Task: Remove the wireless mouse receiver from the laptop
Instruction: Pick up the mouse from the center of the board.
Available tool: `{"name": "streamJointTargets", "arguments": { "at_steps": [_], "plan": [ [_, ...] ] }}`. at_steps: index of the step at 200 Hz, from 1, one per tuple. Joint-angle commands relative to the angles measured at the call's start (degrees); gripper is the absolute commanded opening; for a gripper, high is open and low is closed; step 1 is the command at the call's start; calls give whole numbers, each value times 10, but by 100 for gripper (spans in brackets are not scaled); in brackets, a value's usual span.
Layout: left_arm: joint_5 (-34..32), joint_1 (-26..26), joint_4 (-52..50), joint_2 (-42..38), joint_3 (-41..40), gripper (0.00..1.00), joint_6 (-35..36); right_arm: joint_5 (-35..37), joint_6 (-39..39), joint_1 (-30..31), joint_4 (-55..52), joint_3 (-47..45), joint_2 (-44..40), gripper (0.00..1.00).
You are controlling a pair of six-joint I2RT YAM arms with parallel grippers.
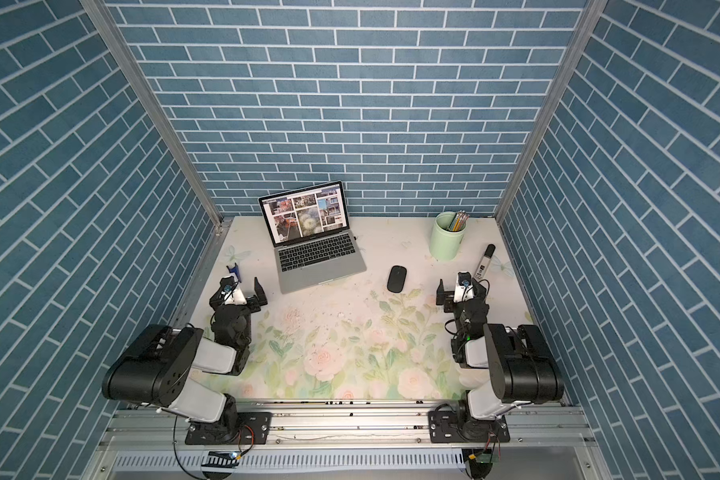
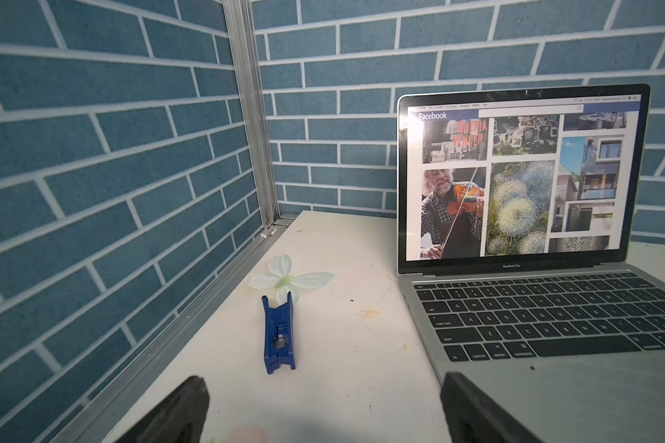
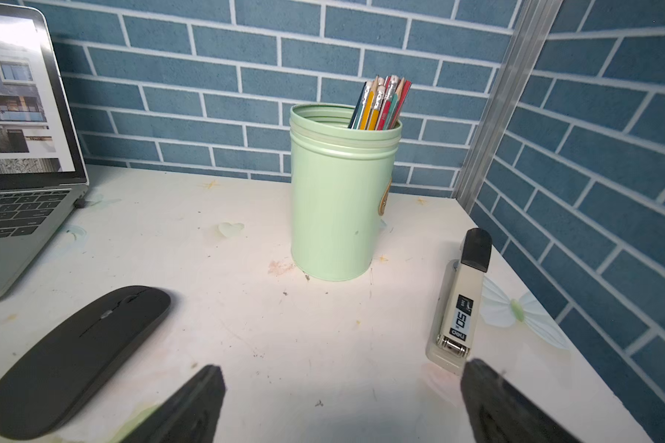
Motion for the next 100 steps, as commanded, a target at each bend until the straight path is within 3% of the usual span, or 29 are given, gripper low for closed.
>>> {"name": "streamJointTargets", "arguments": {
  "at_steps": [1, 100],
  "plan": [
    [4, 4, 3, -2, 4, 100, -6, -2, 3, 1, 2, 5, 4, 100],
    [11, 8, -2, -2, 6, 100, -6, -3, 3, 0, -1, 7, 4, 100]
  ]
}}
